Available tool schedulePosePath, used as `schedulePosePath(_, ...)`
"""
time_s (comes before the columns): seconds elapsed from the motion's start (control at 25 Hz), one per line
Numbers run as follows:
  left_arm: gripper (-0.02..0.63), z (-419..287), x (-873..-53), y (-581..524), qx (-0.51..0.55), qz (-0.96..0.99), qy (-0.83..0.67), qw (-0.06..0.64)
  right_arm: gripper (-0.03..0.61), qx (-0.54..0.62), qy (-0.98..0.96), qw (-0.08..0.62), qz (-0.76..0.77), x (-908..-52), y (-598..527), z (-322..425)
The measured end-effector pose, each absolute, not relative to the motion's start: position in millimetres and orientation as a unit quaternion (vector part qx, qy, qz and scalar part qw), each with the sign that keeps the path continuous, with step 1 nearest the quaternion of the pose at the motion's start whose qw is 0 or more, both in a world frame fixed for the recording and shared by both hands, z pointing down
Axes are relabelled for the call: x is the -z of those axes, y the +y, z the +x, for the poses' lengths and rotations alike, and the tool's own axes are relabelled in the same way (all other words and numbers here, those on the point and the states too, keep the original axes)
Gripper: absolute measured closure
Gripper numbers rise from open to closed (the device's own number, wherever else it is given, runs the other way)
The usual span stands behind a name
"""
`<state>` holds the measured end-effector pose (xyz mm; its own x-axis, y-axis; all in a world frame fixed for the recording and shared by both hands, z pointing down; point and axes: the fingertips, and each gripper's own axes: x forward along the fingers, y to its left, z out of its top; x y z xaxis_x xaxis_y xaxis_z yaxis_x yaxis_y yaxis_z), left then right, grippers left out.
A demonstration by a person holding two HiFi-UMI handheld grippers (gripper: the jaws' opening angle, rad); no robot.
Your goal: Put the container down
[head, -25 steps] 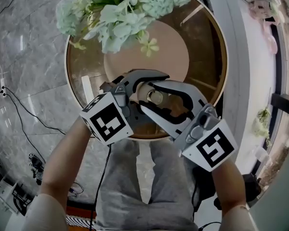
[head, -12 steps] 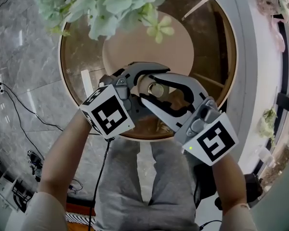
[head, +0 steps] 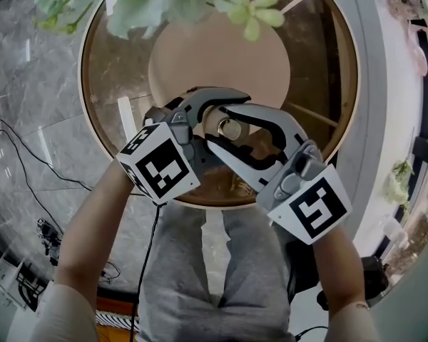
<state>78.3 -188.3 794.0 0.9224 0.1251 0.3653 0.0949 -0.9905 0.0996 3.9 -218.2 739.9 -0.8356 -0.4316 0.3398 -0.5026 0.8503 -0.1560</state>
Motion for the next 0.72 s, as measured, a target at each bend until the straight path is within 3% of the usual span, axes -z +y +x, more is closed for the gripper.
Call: schedulePosePath(0.72,0.281,82.3,-812.1,-181.4,-0.263,0.962,0.071,0.008,0.433,-0.139,-0.936,0.182,0.266,-752.2,-214.0,12.0)
